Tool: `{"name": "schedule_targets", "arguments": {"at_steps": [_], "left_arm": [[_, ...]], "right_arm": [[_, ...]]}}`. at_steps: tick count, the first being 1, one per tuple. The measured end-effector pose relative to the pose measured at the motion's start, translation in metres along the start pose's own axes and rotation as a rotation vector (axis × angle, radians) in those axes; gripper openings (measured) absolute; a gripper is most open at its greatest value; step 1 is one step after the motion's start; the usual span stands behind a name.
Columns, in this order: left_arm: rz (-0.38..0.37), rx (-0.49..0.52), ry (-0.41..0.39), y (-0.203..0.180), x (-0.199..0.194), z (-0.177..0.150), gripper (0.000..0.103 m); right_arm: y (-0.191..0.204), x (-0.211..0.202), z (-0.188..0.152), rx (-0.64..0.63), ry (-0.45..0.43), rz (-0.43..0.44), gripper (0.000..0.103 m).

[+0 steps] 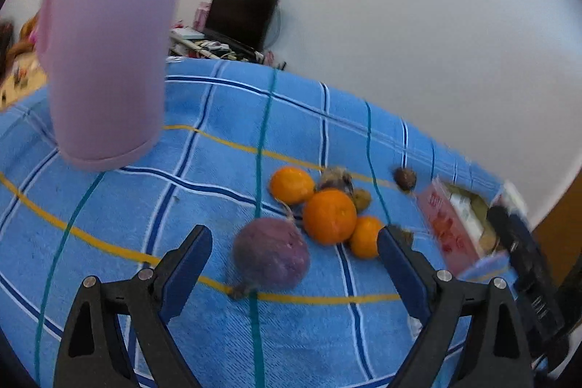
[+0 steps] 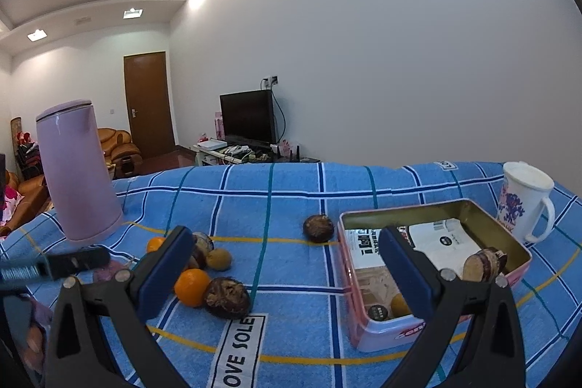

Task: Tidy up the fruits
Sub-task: 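Approach and grasp the purple round fruit with the left tool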

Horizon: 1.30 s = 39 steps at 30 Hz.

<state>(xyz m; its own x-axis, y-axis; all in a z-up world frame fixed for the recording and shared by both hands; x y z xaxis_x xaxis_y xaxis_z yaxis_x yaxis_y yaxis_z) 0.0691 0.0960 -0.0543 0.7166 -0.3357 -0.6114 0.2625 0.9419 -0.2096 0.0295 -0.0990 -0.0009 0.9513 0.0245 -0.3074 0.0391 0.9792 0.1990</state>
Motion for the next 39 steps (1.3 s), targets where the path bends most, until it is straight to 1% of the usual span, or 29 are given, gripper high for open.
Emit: {"name": "schedule_targets", "arguments": {"at_steps": [2,3,5,7,9,12,14,18,22,23,24,25,26,27,30,31,33,37,39], "left_arm": [[0.049,0.084,0.026,-0.011,0.007,-0.003,0.093],[0.084,0.13,0.051,-0.016,0.013,-0.007,0.093],[0.106,0.159,0.096,-0.018,0.021,-0.013,0.093],[0.122,0.142,0.137,-0.013,0.028,-0.019,0.093],[0.119,0.102,0.171,-0.005,0.034,-0.022,0.093],[0.13,0.057,0.185,0.006,0.037,-0.023,0.093],[0.142,0.064,0.19,0.007,0.039,-0.023,0.093],[0.189,0.12,0.22,0.0,0.043,-0.025,0.093],[0.212,0.151,0.237,-0.004,0.048,-0.027,0.094],[0.216,0.156,0.24,-0.005,0.049,-0.027,0.094],[0.219,0.161,0.242,-0.005,0.049,-0.028,0.094],[0.222,0.163,0.243,-0.005,0.05,-0.028,0.094],[0.222,0.163,0.243,-0.004,0.05,-0.028,0.094],[0.219,0.16,0.241,-0.004,0.05,-0.028,0.094],[0.215,0.151,0.237,-0.002,0.049,-0.027,0.094],[0.214,0.15,0.237,-0.003,0.052,-0.026,0.094],[0.237,0.142,0.239,0.0,0.052,-0.026,0.093],[0.222,0.125,0.229,0.003,0.046,-0.025,0.093],[0.222,0.124,0.228,0.003,0.045,-0.025,0.093]], "right_arm": [[0.0,0.0,0.0,0.007,0.01,0.004,0.103],[-0.001,0.002,-0.001,0.012,0.023,0.01,0.103],[-0.002,0.004,-0.002,0.017,0.04,0.01,0.103],[-0.003,0.006,-0.003,0.024,0.054,0.011,0.103],[-0.004,0.007,-0.004,0.031,0.063,0.012,0.103],[-0.006,0.009,-0.007,0.048,0.088,0.009,0.103],[-0.008,0.012,-0.008,0.063,0.109,0.013,0.103],[-0.005,0.017,-0.014,0.061,0.161,0.032,0.103],[0.008,0.027,-0.026,0.012,0.256,0.074,0.103],[0.012,0.03,-0.03,-0.009,0.285,0.082,0.101],[0.016,0.032,-0.034,-0.026,0.304,0.083,0.093],[0.02,0.035,-0.038,-0.054,0.327,0.08,0.088],[0.023,0.039,-0.042,-0.082,0.352,0.076,0.079],[0.026,0.042,-0.045,-0.1,0.372,0.075,0.074],[0.032,0.055,-0.056,-0.139,0.455,0.074,0.071],[0.033,0.059,-0.058,-0.144,0.466,0.075,0.071],[0.037,0.066,-0.061,-0.166,0.491,0.066,0.07],[0.036,0.08,-0.062,-0.162,0.529,0.054,0.069],[0.034,0.082,-0.063,-0.139,0.546,0.077,0.069]]}}
Point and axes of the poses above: each gripper's, at about its wrist camera, not at the fingertips, and x roughly the way its jaws point, y to its left, z to its top, the point moved 7 cm from there along x, roughly the way its jaws point, and after that the axes turned 7 degrees about x, right-handed, at the moved point
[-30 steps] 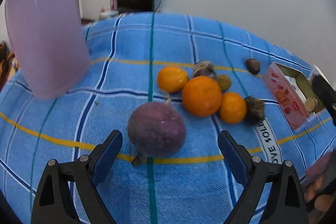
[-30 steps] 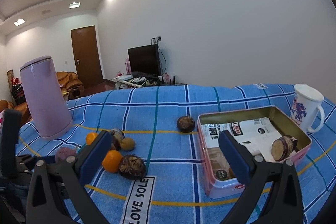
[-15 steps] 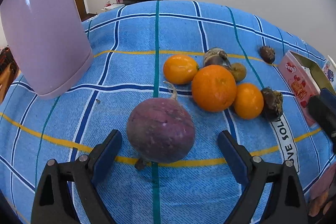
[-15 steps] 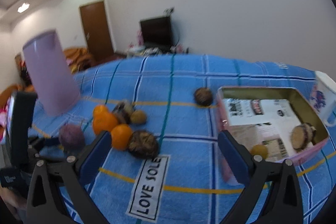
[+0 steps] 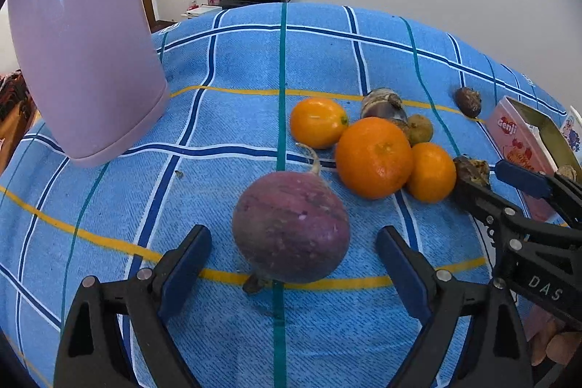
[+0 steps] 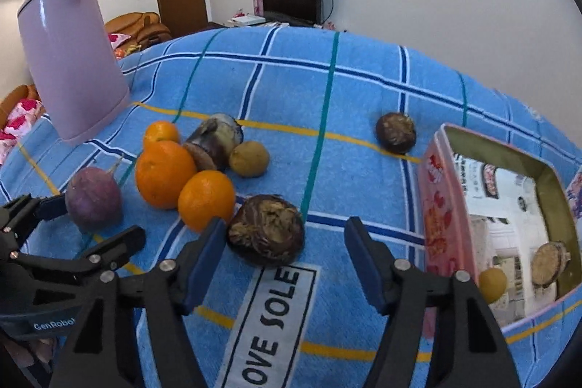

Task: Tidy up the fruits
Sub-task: 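Approach and grasp the purple round fruit with the left tool, then grasp another brown dried fruit with the right tool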

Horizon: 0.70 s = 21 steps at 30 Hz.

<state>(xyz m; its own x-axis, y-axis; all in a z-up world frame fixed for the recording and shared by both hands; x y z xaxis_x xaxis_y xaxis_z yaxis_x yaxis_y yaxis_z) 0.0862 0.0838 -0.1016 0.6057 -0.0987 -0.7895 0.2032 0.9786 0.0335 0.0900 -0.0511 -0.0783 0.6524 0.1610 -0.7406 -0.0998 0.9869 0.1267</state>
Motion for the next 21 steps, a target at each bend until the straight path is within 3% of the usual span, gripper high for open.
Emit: {"name": "schedule_targets", "arguments": {"at_steps": [4,6,9,13,15,21], "left_arm": [[-0.001,-0.013,-0.006,0.003,-0.002,-0.001,0.093],[0.005,-0.019,-0.01,0.007,-0.004,-0.002,0.087],[0.008,-0.036,-0.027,0.012,-0.009,-0.002,0.07],[-0.03,-0.041,-0.046,0.011,-0.012,-0.002,0.054],[-0.025,-0.035,-0.046,0.01,-0.013,-0.003,0.054],[-0.016,-0.076,-0.077,0.017,-0.019,-0.002,0.054]], "right_arm": [[0.0,0.004,0.0,-0.002,0.02,0.008,0.068],[0.005,0.01,-0.001,-0.029,0.041,-0.015,0.061],[0.013,0.016,-0.001,-0.055,0.05,-0.033,0.049],[0.016,0.015,0.001,-0.072,0.039,-0.039,0.047],[0.015,0.013,0.001,-0.067,0.029,-0.036,0.047],[0.004,-0.026,0.008,-0.006,-0.153,-0.001,0.047]]}}
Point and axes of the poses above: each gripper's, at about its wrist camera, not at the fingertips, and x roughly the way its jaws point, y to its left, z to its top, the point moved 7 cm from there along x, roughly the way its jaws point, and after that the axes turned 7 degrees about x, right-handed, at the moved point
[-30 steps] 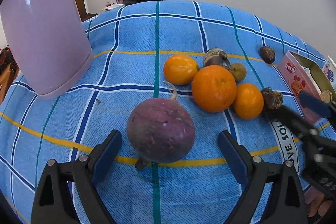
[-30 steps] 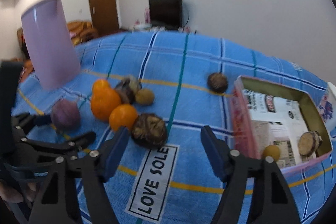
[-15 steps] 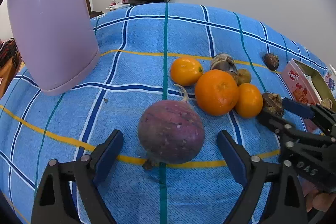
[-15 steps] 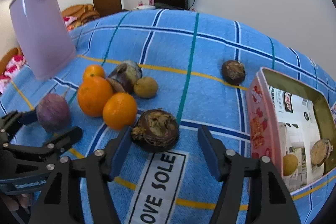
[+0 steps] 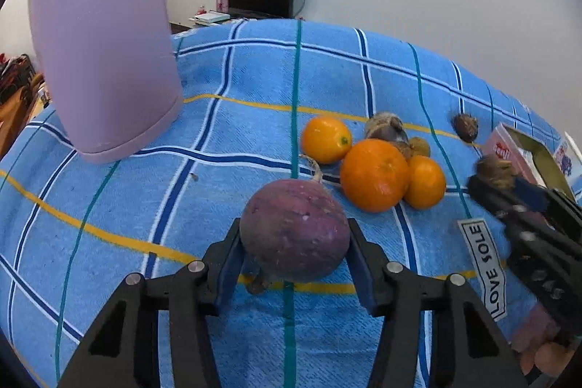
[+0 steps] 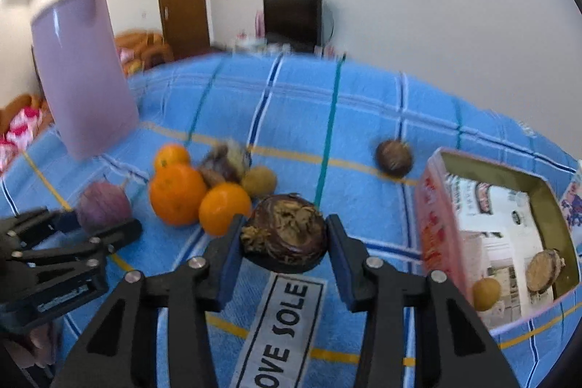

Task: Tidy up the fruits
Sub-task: 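Grasp another brown dried fruit with the right tool, then carry the purple fruit with the left tool while the right tool carries the brown fruit over the tin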

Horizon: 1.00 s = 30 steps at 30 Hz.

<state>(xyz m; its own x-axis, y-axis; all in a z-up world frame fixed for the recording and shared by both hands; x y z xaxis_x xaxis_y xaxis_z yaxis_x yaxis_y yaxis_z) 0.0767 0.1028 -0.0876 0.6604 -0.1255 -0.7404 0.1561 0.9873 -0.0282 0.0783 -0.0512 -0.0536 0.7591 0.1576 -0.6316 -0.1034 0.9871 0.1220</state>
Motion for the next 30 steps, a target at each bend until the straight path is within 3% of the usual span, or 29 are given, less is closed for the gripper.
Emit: {"name": "schedule_targets", "arguments": {"at_steps": [4,11,23,30], "left_arm": [[0.027,-0.01,-0.063,0.001,-0.011,0.006,0.054],[0.098,-0.017,-0.199,0.003,-0.035,0.016,0.054],[0.092,0.013,-0.313,-0.03,-0.061,0.024,0.054],[0.031,0.042,-0.339,-0.063,-0.071,0.03,0.054]], "right_arm": [[-0.003,-0.027,0.007,0.024,-0.128,0.016,0.047],[0.001,-0.051,0.016,0.005,-0.24,0.007,0.047],[-0.023,-0.081,0.02,0.038,-0.305,0.038,0.047],[-0.071,-0.1,0.022,0.115,-0.346,0.014,0.047]]}}
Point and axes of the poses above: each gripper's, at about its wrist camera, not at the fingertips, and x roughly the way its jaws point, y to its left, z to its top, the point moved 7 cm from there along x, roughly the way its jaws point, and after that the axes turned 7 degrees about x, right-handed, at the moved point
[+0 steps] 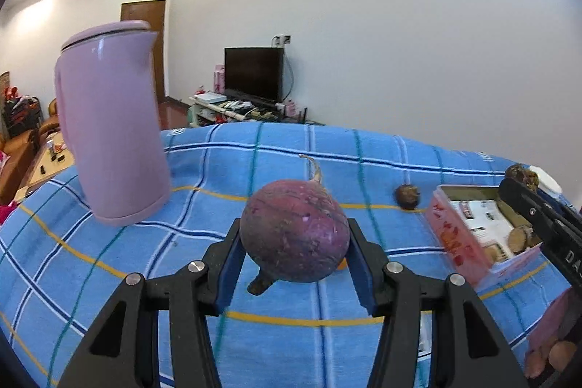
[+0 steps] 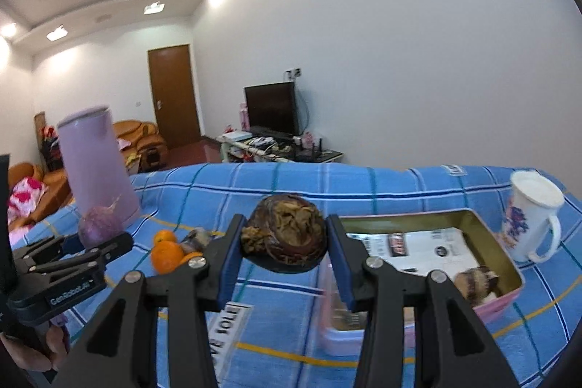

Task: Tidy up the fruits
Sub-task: 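Carry the purple fruit with the left tool while the right tool carries the brown fruit over the tin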

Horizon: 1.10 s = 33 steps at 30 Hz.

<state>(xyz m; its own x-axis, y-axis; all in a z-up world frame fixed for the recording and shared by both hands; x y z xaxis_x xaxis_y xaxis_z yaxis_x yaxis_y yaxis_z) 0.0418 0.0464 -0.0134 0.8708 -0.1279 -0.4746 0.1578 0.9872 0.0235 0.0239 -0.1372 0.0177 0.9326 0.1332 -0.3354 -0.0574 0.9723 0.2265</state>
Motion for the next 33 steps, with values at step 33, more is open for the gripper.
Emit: {"name": "schedule_targets", "arguments": {"at_steps": [33], "left_arm": [[-0.261,0.16,0.068,-0.221,0.07,0.03,0.054]], "right_arm": [[-0.192,0.001,0.019,0.136,0.08,-0.27,0.047]]}}
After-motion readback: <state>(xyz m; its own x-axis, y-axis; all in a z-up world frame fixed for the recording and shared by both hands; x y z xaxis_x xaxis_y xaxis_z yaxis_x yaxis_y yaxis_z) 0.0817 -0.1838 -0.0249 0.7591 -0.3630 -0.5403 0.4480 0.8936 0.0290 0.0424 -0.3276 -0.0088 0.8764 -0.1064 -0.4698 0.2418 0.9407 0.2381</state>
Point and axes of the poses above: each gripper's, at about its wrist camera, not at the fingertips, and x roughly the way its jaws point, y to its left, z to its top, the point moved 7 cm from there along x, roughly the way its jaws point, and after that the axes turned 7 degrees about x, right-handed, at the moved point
